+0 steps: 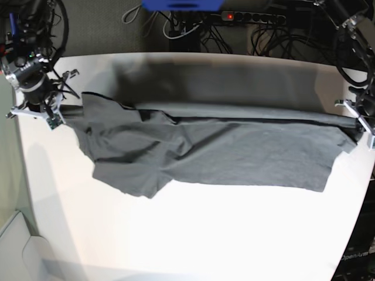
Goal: Layout the t-shirt on the table in an organized manner, then fold the t-shirt properly
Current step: 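Lift the folded shirt with both grippers and pull it toward the arms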
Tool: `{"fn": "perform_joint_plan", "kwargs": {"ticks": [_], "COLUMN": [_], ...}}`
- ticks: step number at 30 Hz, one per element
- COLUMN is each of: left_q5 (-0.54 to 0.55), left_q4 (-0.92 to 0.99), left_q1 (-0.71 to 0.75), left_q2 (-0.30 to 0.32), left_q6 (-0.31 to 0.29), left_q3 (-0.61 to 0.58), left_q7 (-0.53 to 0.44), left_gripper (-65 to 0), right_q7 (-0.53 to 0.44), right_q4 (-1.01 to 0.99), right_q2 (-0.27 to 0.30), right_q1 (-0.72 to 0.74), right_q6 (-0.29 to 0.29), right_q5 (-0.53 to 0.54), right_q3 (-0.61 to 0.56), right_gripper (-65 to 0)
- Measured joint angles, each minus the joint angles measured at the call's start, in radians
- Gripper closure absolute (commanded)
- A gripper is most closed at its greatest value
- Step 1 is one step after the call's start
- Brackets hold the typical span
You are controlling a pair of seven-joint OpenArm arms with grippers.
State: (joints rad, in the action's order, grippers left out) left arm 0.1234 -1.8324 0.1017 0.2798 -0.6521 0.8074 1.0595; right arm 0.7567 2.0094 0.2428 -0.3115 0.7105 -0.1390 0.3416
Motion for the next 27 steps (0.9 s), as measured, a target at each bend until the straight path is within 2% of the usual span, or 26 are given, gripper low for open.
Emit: {"fn": "perform_joint_plan", "kwargs": {"ticks": [5,9,14,17,22,27], "left_q5": [-0.015,-0.016,-0.01,-0.016,-0.026,-0.018], "left_q4": [0.032,0.064,0.186,0.238,0.272,0.336], "left_q1": [-0.003,-0.006,-0.098,-0.119,-0.154,-0.217], "left_q2": [0.006,0.006,0.004,0.005,0.029,0.053], "left_q6": [-0.015,-0.018,-0.015,-0.014,-0.013,-0.01], "left_q3": [0.033,0.033,0.029,0.03,0.029,0.029], "left_q7": [0.003,0.003,0.003,0.0,0.014,0.002], "left_gripper": [-0.7,-0.7,-0.7,-0.7,-0.7,-0.7], "right_q7": [0.01,0.011,0.184,0.28,0.327,0.359], "right_q4": [0.003,0.004,0.002,0.001,-0.002,-0.022], "right_q2": [0.051,0.076,0.071,0.1,0.136,0.14], "right_q1": [-0.049,-0.01,0.158,0.223,0.265,0.349], "right_q6": [0.0,0.0,0.0,-0.001,0.0,-0.002], "right_q5": [0.096,0.166,0.2,0.207,0.202,0.204], "right_q3": [0.0,0.02,0.009,-0.07,-0.206,-0.214], "right_gripper": [-0.5,-0.6,-0.6,-0.6,-0.6,-0.6]}}
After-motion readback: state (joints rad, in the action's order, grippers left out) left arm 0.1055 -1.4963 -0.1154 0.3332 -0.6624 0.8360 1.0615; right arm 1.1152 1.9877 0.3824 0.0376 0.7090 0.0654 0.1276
